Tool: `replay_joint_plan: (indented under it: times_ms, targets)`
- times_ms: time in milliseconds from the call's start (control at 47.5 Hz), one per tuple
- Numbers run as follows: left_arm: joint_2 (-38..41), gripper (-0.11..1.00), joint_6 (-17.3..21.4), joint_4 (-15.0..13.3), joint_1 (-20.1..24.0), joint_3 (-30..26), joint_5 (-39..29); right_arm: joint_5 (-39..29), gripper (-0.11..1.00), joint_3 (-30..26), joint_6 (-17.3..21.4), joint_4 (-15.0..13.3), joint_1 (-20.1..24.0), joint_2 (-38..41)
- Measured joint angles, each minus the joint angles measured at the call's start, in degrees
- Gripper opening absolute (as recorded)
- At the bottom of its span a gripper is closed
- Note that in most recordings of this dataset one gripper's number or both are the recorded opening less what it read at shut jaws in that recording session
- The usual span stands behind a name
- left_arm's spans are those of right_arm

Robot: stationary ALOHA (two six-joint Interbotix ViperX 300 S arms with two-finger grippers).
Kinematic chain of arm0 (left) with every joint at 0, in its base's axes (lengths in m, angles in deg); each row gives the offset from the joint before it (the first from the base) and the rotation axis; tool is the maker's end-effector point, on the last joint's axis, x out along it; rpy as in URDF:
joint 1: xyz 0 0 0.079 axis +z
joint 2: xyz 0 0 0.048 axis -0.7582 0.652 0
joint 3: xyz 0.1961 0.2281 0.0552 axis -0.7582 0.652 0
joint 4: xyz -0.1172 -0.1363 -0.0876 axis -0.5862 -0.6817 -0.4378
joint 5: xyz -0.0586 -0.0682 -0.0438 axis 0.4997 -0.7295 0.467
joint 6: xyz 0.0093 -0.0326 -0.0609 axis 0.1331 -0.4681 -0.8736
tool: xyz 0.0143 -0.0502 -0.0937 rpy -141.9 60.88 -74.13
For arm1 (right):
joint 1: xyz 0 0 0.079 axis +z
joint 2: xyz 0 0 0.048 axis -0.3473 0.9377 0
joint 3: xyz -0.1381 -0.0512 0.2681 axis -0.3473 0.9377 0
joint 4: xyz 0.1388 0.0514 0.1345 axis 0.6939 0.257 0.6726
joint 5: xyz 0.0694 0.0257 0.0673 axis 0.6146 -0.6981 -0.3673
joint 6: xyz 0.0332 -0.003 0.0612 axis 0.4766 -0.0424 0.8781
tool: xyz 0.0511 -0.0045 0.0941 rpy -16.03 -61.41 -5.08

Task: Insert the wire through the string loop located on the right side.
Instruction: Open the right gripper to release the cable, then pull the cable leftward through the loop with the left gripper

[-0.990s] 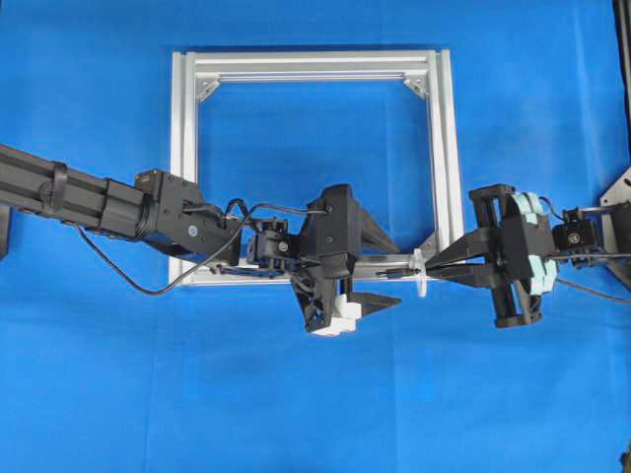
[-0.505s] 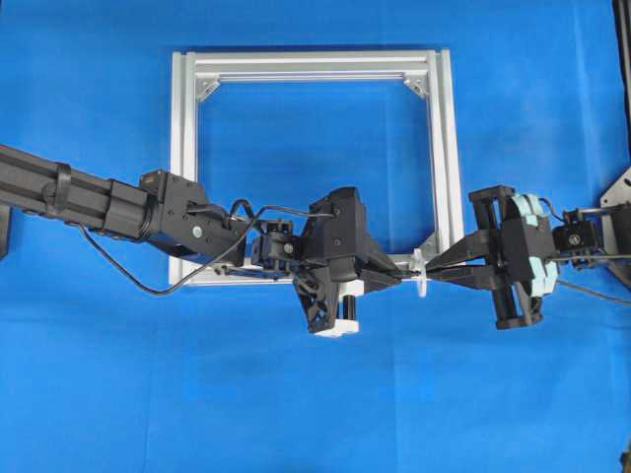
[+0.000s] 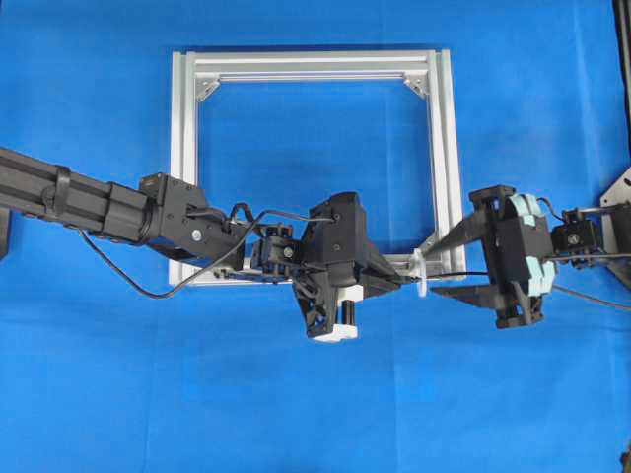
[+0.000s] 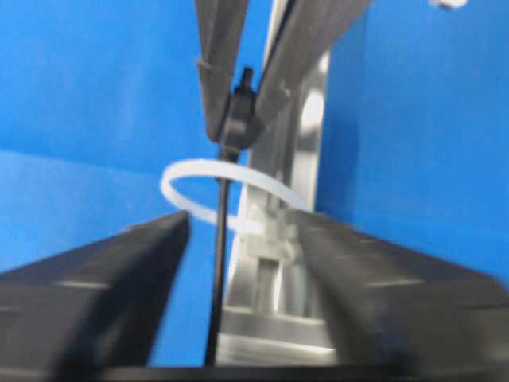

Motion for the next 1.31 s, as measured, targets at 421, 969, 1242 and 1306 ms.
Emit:
replay_joint_plan:
  times_ms: [421,969,1242,1306]
  targets:
    - [-0.09,0.08,0.79,0.00,-0.09,1.23,-0.09,-1.41,0.96,0.09,0.00,0.26,0.00,-1.32]
    - [-19.25,0.08,1.93,0.09,-0.79,25.22,0.53,-1.76,0.95,0.09,-0.18,0.18,-0.09,-1.41]
    - [-30.06,0.08,-1.32,0.00,-2.02,37.79,0.79,-1.76,0.95,0.09,-0.44,0.09,-0.09,-1.41]
    - [-32.78,0.08,-2.11,0.09,-2.02,40.52,0.79,-1.85,0.95,0.09,-0.35,0.18,-0.09,-1.41]
